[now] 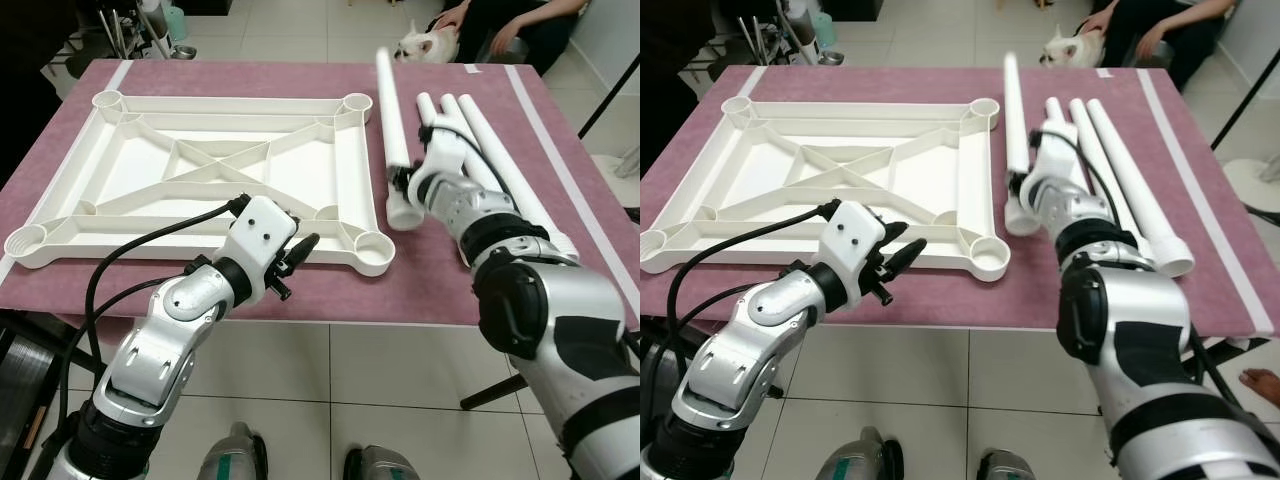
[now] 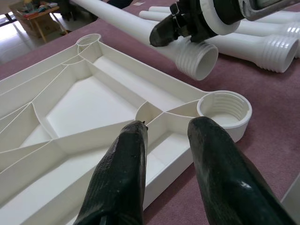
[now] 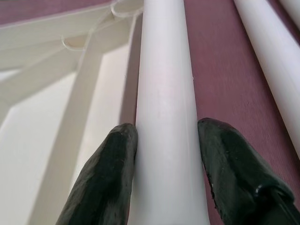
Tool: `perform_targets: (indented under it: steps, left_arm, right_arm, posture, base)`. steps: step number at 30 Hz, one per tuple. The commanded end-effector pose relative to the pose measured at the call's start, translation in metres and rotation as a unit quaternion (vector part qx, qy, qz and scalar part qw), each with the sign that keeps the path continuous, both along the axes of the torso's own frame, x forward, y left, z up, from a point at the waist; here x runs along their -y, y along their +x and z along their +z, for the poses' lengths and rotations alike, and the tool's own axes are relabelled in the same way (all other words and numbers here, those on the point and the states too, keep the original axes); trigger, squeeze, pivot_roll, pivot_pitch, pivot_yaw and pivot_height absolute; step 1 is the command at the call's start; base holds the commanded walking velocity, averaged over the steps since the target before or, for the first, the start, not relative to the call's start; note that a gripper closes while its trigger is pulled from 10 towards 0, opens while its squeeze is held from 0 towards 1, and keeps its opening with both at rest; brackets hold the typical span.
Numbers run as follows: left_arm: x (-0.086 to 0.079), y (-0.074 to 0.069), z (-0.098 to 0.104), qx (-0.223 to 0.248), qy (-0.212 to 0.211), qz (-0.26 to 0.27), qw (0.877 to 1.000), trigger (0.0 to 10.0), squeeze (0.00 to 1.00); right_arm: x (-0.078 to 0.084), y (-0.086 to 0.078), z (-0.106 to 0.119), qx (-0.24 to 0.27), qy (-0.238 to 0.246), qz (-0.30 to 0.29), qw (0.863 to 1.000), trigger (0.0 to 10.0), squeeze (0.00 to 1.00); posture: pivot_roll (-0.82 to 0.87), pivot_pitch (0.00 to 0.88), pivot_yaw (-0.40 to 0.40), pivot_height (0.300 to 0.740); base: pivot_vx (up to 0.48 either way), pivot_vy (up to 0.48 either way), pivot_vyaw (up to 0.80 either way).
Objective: Building children table
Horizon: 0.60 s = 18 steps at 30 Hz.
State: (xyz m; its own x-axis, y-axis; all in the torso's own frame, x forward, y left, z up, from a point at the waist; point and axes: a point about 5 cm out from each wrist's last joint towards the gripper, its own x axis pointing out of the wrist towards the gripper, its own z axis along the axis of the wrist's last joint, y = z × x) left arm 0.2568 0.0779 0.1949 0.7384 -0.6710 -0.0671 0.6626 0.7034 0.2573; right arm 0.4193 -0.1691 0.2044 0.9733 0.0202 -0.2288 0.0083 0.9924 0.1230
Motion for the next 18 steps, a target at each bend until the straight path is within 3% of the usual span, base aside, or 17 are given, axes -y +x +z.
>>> perform_targets:
  steps: [1, 4, 5, 7, 10, 11, 13, 15, 18]
  left_arm:
    - [-0.002, 0.004, 0.002, 0.006, -0.006, 0.014, 1.0, 10.0, 0.0]
    - [-0.001, 0.005, 0.003, 0.006, -0.01, 0.013, 1.0, 10.0, 0.0]
    - [0.0, 0.007, 0.006, 0.004, -0.03, 0.018, 0.999, 10.0, 0.0]
    - [0.001, 0.008, 0.007, 0.003, -0.037, 0.02, 0.999, 10.0, 0.0]
    - [0.0, 0.013, 0.014, 0.001, -0.075, 0.041, 0.996, 10.0, 0.0]
    - [0.0, 0.013, 0.014, 0.001, -0.075, 0.041, 0.996, 10.0, 0.0]
    - [-0.003, 0.019, 0.022, -0.001, -0.114, 0.064, 0.991, 10.0, 0.0]
    - [-0.005, 0.022, 0.025, -0.003, -0.129, 0.076, 0.989, 10.0, 0.0]
    - [-0.008, 0.026, 0.027, 0.003, -0.13, 0.09, 0.987, 10.0, 0.0]
  right_arm:
    - [-0.004, 0.001, 0.004, 0.019, -0.013, 0.003, 1.0, 10.0, 0.0]
    - [-0.006, 0.001, 0.005, 0.026, -0.014, 0.006, 1.0, 10.0, 0.0]
    - [-0.013, 0.001, 0.011, 0.075, -0.052, 0.019, 0.996, 10.0, 0.0]
    - [-0.016, 0.001, 0.013, 0.094, -0.066, 0.027, 0.993, 10.0, 0.0]
    - [-0.022, -0.003, 0.017, 0.16, -0.126, 0.046, 0.978, 10.0, 0.0]
    - [-0.022, -0.003, 0.017, 0.16, -0.126, 0.046, 0.978, 10.0, 0.0]
    - [-0.024, -0.01, 0.021, 0.223, -0.163, 0.053, 0.96, 10.0, 0.0]
    - [-0.025, -0.014, 0.02, 0.243, -0.174, 0.059, 0.953, 10.0, 0.0]
    - [-0.024, -0.017, 0.01, 0.228, -0.17, 0.065, 0.956, 10.0, 0.0]
  posture:
    - [0.1, 0.013, 0.053, 0.74]
    - [0.1, 0.013, 0.053, 0.74]
    - [0.1, 0.0, 0.048, 0.74]
    - [0.1, 0.0, 0.046, 0.74]
    - [0.1, 0.0, 0.032, 0.74]
    - [0.1, 0.0, 0.032, 0.74]
    - [0.1, 0.0, 0.025, 0.74]
    - [0.1, 0.0, 0.023, 0.74]
    - [0.1, 0.0, 0.025, 0.74]
  base:
    - [0.0, 0.0, 0.0]
    - [0.0, 0.0, 0.0]
    - [0.0, 0.0, 0.0]
    - [0.0, 0.0, 0.0]
    - [0.0, 0.0, 0.0]
    - [0.0, 0.0, 0.0]
    - [0.0, 0.0, 0.0]
    - [0.0, 0.0, 0.0]
    - [0.0, 0.0, 0.0]
